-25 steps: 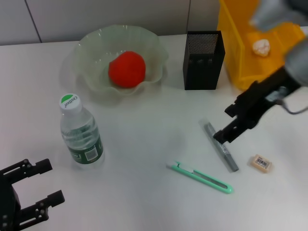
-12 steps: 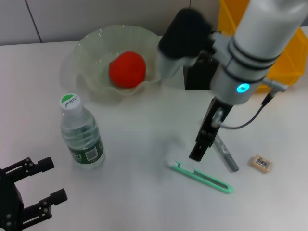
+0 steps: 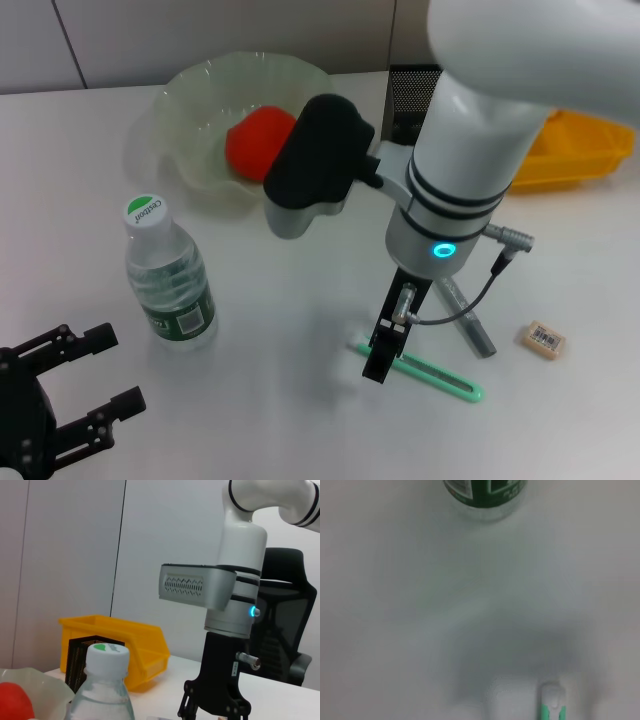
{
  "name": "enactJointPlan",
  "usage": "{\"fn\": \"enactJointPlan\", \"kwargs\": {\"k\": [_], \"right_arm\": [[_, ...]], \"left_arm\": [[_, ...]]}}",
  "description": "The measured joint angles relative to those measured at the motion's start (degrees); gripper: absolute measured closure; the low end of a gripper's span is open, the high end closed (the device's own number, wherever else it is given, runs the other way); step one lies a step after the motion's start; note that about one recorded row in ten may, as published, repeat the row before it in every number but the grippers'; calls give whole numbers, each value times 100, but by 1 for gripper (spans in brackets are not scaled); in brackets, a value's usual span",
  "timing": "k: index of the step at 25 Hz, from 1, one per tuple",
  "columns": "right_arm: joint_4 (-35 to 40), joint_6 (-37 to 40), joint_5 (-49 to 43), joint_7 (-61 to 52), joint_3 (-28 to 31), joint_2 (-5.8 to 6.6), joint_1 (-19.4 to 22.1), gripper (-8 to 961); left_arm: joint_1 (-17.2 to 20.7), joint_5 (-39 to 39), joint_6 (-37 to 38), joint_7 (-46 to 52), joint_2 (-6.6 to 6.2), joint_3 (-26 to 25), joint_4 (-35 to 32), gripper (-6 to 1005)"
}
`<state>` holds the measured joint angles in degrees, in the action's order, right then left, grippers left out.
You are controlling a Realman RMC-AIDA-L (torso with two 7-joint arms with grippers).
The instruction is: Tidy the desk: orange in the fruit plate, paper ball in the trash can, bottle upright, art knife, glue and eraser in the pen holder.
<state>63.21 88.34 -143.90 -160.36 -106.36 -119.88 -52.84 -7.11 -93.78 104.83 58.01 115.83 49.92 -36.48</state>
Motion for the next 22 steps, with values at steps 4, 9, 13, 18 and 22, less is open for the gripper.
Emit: {"fn": "enactJointPlan", "kwargs": {"k": [4,9,13,18,22], "right_arm": [[-58,-146,8,-138,-171,0,1,118],[-113,-282,11,-245,-315,-1,16,119],[-228,-400,11,-276,-376,-1,7,119],[-299,-495,13,-280,-408,-1,4,120],[-301,-493,72,-279,-438,-1,0,123]], "left_arm": [[-1,0,-23,-1,-1,0,0,301],[-2,0,-80,-1,4,0,2,301],[-1,0,-134,-1,11,0,10,301],[-1,0,-170,-1,20,5,9,302],[-6,0,-186,-1,20,10,9,302]]}}
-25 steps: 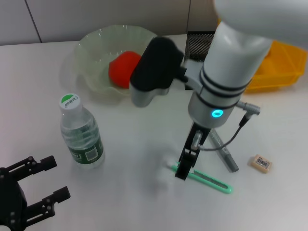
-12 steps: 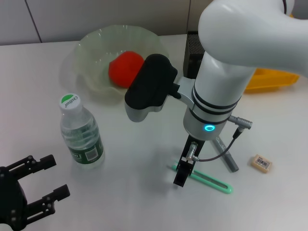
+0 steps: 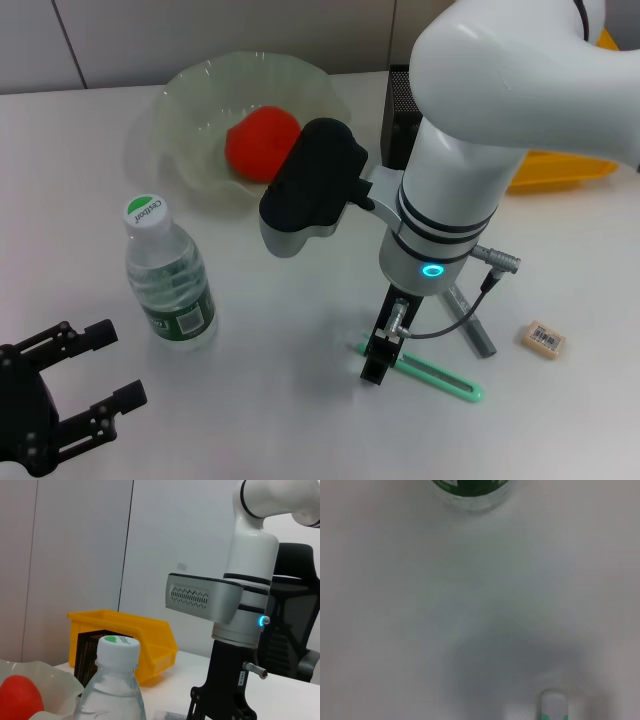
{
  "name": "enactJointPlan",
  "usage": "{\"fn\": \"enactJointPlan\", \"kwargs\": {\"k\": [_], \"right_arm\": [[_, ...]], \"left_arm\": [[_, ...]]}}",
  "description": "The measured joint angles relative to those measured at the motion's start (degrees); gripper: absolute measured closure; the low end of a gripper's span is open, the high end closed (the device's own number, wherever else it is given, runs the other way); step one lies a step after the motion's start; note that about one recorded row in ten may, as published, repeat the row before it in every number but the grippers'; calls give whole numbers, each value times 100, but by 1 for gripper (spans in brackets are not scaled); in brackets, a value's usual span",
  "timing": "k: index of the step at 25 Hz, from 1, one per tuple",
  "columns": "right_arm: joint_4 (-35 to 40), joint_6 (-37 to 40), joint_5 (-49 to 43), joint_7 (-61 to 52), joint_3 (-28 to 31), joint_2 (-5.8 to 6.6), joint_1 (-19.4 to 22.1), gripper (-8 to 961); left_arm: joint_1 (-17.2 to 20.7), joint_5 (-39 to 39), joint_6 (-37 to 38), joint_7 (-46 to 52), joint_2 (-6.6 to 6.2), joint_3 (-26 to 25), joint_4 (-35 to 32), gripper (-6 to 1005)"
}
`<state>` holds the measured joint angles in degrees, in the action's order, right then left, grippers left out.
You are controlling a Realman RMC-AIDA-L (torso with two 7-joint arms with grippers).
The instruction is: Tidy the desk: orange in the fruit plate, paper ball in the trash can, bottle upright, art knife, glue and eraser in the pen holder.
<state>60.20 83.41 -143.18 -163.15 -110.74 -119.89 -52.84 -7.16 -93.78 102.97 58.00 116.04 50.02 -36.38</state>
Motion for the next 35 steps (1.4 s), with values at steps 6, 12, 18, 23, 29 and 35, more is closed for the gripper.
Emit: {"fn": "enactJointPlan", "kwargs": {"k": [6,12,18,23,29,35], "right_arm": [[0,13,74,1,-57,0,-10,266],[6,-12,161,1,-104,0,-26,486],[-59,-25,161,0,-147,1,-61,624],[-69,-67,161,-1,-161,0,-59,655],[-125,-85,161,0,-194,0,-55,692],[-181,-90,161,-1,-229,2,-62,730]], "left_arm": [[-11,0,-13,-6,15,-7,0,302],[-21,0,-24,-9,23,-10,0,301],[-23,0,-28,-9,24,-10,0,301],[-24,0,-34,-9,24,-10,0,302],[-46,0,-43,-9,24,-10,-1,302],[-48,0,-43,-9,24,-10,0,302]]}}
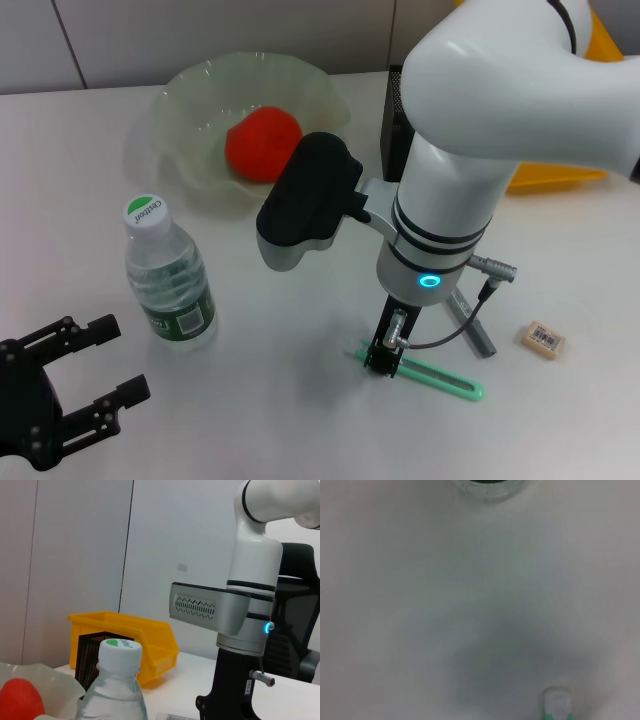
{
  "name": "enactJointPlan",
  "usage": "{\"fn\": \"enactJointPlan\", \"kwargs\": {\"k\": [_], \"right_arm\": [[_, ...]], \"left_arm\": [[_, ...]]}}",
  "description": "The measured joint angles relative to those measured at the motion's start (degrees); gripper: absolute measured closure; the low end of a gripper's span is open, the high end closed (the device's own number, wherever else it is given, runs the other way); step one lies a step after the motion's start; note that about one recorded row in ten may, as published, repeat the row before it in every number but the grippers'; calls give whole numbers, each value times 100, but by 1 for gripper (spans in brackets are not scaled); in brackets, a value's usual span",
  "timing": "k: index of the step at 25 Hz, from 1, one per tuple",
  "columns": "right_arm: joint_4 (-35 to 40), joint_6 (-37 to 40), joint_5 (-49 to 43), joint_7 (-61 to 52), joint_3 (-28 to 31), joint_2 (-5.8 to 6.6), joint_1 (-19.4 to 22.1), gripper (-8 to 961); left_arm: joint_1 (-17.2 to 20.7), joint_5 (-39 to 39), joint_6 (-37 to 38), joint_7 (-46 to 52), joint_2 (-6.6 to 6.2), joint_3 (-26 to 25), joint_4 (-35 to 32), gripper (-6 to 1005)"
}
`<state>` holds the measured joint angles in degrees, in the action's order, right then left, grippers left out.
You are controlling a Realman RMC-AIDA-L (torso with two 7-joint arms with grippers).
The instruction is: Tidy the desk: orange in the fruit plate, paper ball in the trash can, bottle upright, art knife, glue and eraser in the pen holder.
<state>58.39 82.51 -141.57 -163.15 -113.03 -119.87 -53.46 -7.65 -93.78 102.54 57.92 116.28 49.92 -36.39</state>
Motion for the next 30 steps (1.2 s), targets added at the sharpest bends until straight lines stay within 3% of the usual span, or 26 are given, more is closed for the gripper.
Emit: {"fn": "enactJointPlan", "kwargs": {"k": [7,8,10,11,12,13,15,16,17,21,26,30], "right_arm": [[637,345,-139,88,501,46,230,778],[1064,627,-398,199,932,57,404,778],[1327,754,-554,274,1207,58,503,777],[1850,962,-818,466,1798,61,698,777],[1850,962,-818,466,1798,61,698,777],[2387,1081,-956,748,2484,66,912,776],[2606,1087,-972,883,2777,70,1020,776],[3027,988,-969,1202,3433,73,1248,775],[3027,988,-969,1202,3433,73,1248,775],[3522,68,-541,1934,4389,66,1852,774],[3337,-1055,561,3065,4718,60,2373,772],[3090,-1641,1176,3766,4738,60,2559,771]], "left_arm": [[0,0,-6,2,-1,-1,0,302],[0,0,-6,4,-1,0,0,302],[2,0,-6,7,-1,0,0,302],[5,0,-6,7,0,0,0,302],[5,0,-6,7,0,0,0,301],[6,0,-6,7,1,0,0,301],[7,0,-6,8,5,0,0,301],[3,0,-6,10,9,0,0,301],[3,0,-6,10,9,0,0,301],[-25,0,-7,34,9,-5,0,301],[-67,1,-47,59,26,-33,0,301],[-74,1,-71,67,54,-44,0,301]]}}
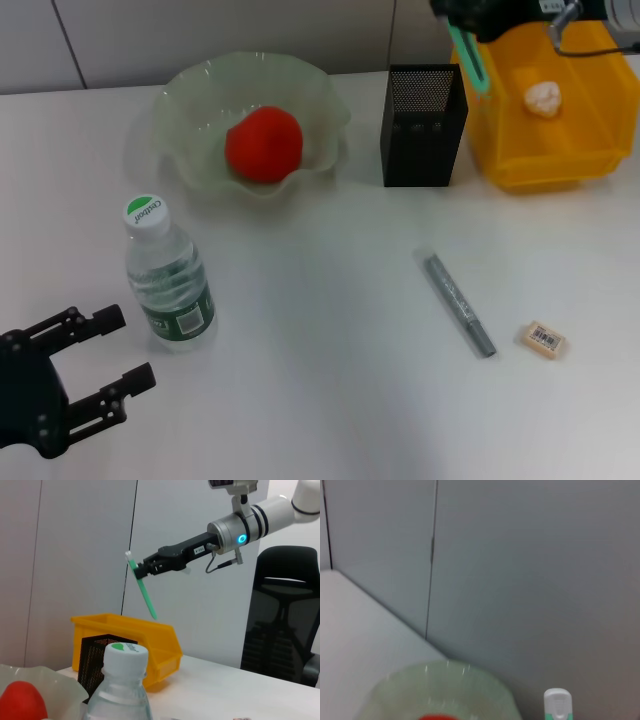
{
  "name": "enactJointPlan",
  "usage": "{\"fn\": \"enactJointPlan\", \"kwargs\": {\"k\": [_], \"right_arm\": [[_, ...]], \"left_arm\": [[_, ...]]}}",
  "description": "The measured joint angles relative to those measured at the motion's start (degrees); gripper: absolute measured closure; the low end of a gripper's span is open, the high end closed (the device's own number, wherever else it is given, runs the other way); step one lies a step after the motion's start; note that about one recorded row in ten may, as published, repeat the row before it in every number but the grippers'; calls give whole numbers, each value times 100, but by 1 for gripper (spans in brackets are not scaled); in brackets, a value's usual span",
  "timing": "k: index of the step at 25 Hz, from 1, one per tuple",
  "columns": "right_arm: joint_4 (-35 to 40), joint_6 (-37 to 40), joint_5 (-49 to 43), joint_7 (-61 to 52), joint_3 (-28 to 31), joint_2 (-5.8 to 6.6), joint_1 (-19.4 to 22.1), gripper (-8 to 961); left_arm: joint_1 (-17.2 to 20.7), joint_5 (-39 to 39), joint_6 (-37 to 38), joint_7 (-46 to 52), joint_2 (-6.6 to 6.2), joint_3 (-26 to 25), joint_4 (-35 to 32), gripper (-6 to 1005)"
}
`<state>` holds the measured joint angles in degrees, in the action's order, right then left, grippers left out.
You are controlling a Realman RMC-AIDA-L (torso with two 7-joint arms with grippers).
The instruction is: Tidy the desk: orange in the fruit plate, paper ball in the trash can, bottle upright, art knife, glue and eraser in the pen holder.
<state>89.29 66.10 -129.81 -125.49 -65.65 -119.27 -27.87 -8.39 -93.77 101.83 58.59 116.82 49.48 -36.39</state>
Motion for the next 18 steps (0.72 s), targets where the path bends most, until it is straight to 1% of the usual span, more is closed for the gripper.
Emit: {"fn": "enactJointPlan", "kwargs": {"k": [1,2,3,4,5,6,7,8,11,12,13,14,16,17,18], "right_arm": [[-264,-317,455,528,3,0,74,770],[-264,-317,455,528,3,0,74,770],[-538,-529,789,957,5,3,96,770],[-538,-529,789,957,5,3,96,770],[-690,-642,972,1186,6,4,97,769],[-1017,-839,1331,1709,9,6,97,769],[-1017,-839,1331,1709,9,6,97,769],[-1159,-921,1515,1959,9,6,93,768],[-1811,-1289,2112,2766,10,7,23,767],[-1811,-1289,2112,2766,10,7,23,767],[-2082,-1432,2224,3006,14,8,-39,767],[-2082,-1432,2224,3006,14,8,-39,766],[-2481,-1609,2270,3320,19,9,-156,766],[-2481,-1609,2270,3320,19,9,-156,765],[-2726,-1730,2270,3419,17,9,-252,765]], "left_arm": [[-2,0,-7,1,5,0,0,301],[-2,0,-7,1,5,0,0,301],[-4,-1,-32,9,13,0,0,301],[-5,-1,-43,14,19,0,0,301],[-5,-1,-45,16,22,0,0,301],[-4,-1,-48,17,24,0,0,302],[0,-1,-60,17,25,-2,0,302],[0,-1,-60,17,25,-2,0,302],[15,-1,-92,19,28,-9,0,302],[15,-1,-92,19,28,-9,0,302],[19,-1,-105,21,39,-9,0,302],[18,-1,-107,21,42,-9,0,302],[4,-1,-119,28,53,-9,0,301],[4,-1,-119,28,53,-9,0,301],[0,-1,-123,43,57,-9,0,301]]}}
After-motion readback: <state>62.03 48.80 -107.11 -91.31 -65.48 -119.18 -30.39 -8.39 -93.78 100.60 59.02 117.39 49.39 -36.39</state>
